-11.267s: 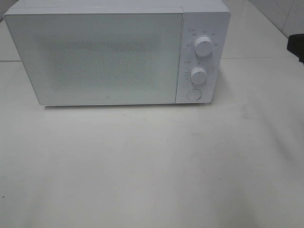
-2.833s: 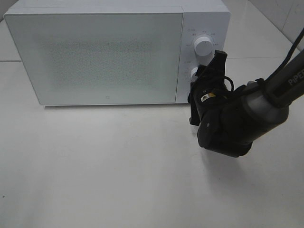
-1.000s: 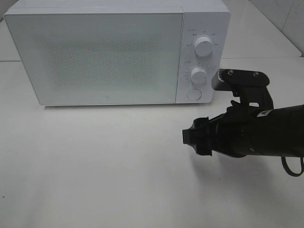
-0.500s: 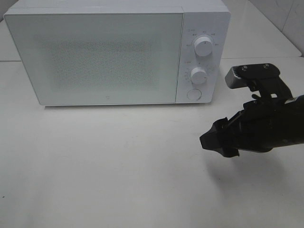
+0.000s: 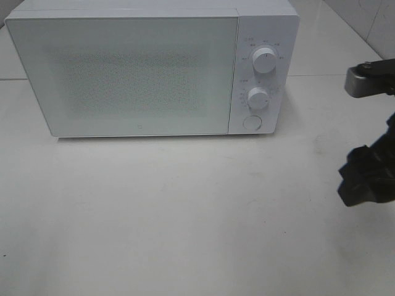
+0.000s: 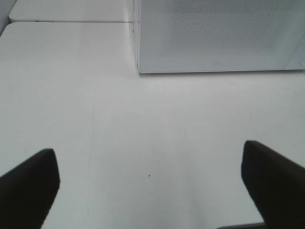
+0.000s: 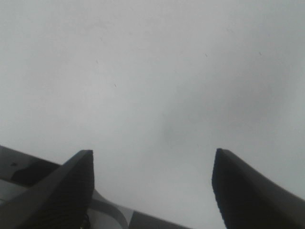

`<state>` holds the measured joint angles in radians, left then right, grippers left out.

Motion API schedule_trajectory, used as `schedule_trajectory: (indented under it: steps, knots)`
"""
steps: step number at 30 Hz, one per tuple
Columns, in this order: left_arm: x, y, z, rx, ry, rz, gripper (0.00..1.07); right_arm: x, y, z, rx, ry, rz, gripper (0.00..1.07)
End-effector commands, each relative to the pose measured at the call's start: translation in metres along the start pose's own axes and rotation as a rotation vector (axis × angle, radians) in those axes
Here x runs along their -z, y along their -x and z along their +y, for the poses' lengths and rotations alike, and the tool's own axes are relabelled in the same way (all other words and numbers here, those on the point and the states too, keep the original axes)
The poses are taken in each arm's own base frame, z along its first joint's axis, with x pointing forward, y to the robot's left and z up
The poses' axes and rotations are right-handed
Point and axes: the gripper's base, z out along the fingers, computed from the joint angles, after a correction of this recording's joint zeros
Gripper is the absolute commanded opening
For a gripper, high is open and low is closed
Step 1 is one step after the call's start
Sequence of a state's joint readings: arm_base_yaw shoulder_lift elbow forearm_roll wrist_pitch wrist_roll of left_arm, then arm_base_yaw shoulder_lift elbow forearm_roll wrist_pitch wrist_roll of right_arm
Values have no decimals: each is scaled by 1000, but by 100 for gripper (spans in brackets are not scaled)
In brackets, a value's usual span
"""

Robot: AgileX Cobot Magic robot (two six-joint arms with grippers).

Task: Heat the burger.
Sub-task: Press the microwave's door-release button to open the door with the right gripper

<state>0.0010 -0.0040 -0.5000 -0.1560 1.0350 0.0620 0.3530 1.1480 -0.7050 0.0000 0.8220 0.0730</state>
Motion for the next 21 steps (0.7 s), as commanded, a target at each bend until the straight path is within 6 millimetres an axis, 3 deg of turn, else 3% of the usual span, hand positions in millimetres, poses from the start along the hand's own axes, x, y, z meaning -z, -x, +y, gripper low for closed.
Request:
schedule_trajectory:
  steps: [1, 8, 10, 21]
  knots:
    - [2, -2, 0, -2, -1, -28, 98, 26, -21, -2, -6, -2, 22, 69]
    - [2, -2, 0, -2, -1, -28, 98, 59, -49, -1, 15, 38, -66, 69]
    - [2, -2, 0, -2, -1, -28, 98, 75, -67, -2, 30, 41, -125, 69]
    - [2, -2, 0, -2, -1, -28, 98, 108, -125, -8, 51, 25, -356, 69]
